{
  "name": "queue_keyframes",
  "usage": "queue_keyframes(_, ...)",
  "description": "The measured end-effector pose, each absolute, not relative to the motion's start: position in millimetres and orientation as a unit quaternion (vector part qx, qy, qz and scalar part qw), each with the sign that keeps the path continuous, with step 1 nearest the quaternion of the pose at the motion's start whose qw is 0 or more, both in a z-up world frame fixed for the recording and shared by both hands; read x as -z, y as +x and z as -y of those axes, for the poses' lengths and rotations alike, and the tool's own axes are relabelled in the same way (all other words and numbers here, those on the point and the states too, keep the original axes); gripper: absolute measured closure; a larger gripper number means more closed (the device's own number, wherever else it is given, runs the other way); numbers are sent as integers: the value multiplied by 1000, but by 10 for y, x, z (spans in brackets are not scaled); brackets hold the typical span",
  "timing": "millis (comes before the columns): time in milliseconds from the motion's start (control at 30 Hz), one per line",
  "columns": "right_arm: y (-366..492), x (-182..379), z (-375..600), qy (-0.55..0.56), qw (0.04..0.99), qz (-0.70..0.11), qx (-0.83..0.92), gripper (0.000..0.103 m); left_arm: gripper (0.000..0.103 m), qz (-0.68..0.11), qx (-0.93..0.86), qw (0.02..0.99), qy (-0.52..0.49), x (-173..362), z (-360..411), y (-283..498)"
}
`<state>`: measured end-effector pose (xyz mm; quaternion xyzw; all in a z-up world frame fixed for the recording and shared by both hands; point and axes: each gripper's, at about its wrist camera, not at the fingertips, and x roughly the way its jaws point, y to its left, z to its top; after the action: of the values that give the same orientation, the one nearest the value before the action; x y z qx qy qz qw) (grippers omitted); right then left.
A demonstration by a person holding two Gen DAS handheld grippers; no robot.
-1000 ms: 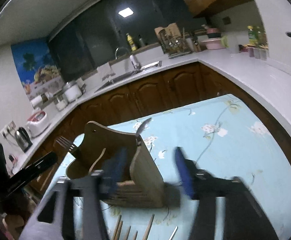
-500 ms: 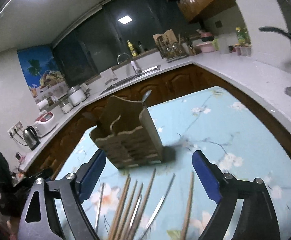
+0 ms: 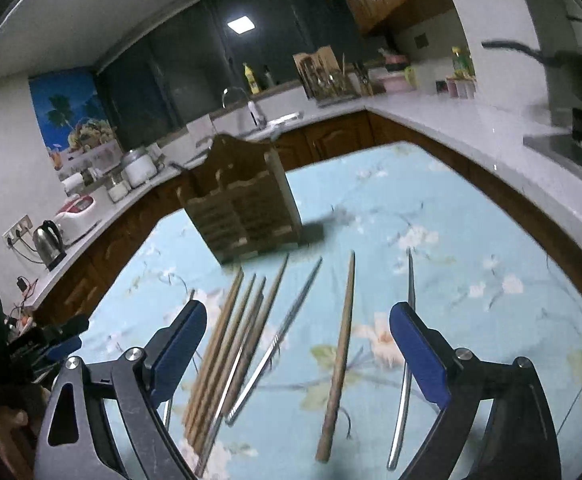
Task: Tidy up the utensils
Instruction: 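Move both tools back down to the remaining utensils, then grasp a thin metal chopstick with the left tool while the right tool grasps another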
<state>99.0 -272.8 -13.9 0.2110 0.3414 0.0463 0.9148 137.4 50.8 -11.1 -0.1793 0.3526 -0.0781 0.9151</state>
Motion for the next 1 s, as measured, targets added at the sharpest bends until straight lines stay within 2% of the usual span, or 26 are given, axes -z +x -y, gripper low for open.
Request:
queue_keyframes(667,1236,222,2724,222,899,-374,-45,11,13,-393,86,904,-143,91,-357,1688)
queue_keyframes(833,1401,266,2675,223,893,-387,-54,26,14,-405,98,900,-127,92,-243,1849)
queue_keyframes(933,1519,339,2660,226,885,-403,-57,35,20,-414,108,895,-125,119,-174,1957)
queue_keyframes(1000,1593,383,2645,228,881,-410,-59,38,27,-424,115,890,-117,161,-117,2051)
